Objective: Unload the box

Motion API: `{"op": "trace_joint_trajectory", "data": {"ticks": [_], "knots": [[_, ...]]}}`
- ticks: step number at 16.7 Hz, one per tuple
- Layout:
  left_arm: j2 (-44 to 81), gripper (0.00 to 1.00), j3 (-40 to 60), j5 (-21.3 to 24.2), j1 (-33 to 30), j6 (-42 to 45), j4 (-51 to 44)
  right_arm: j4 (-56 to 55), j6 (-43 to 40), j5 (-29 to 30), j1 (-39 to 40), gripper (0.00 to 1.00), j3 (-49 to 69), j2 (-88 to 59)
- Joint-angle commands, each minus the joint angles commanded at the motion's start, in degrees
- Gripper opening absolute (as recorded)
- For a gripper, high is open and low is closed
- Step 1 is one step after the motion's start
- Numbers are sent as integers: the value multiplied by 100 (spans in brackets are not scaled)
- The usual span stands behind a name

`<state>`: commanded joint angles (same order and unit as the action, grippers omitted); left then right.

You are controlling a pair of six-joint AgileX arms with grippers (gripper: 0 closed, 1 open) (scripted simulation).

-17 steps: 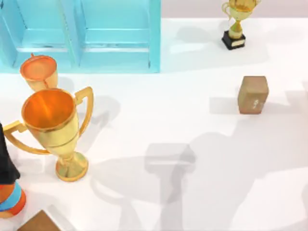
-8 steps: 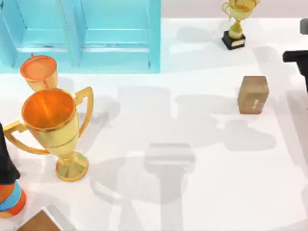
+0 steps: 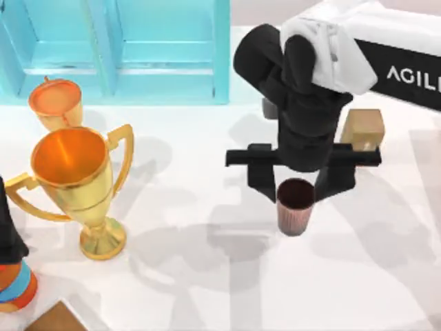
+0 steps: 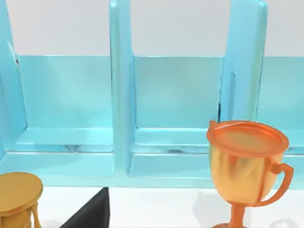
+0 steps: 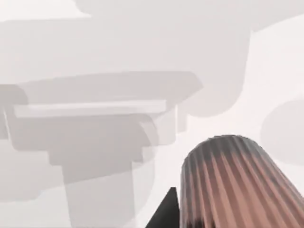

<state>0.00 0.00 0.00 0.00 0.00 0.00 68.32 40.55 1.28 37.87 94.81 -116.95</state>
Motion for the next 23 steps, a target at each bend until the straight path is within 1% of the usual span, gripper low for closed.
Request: {"op": "trace_joint_trajectory", "data": {"ticks": [3,8,15,19,23], "knots": [[0,100,0,0,0,0,0,-236,339,-95,338,0,-130,111],[0,100,0,0,0,0,0,-245,346,-100,324,0,-134,73],[0,100,0,0,0,0,0,-1114,377,-93,372,0,-813,-86],[0,100,0,0,0,0,0,-1180,380,-92,377,0,-863,-101],[0,100,0,0,0,0,0,-1180,380,-92,377,30,-863,-101]]}}
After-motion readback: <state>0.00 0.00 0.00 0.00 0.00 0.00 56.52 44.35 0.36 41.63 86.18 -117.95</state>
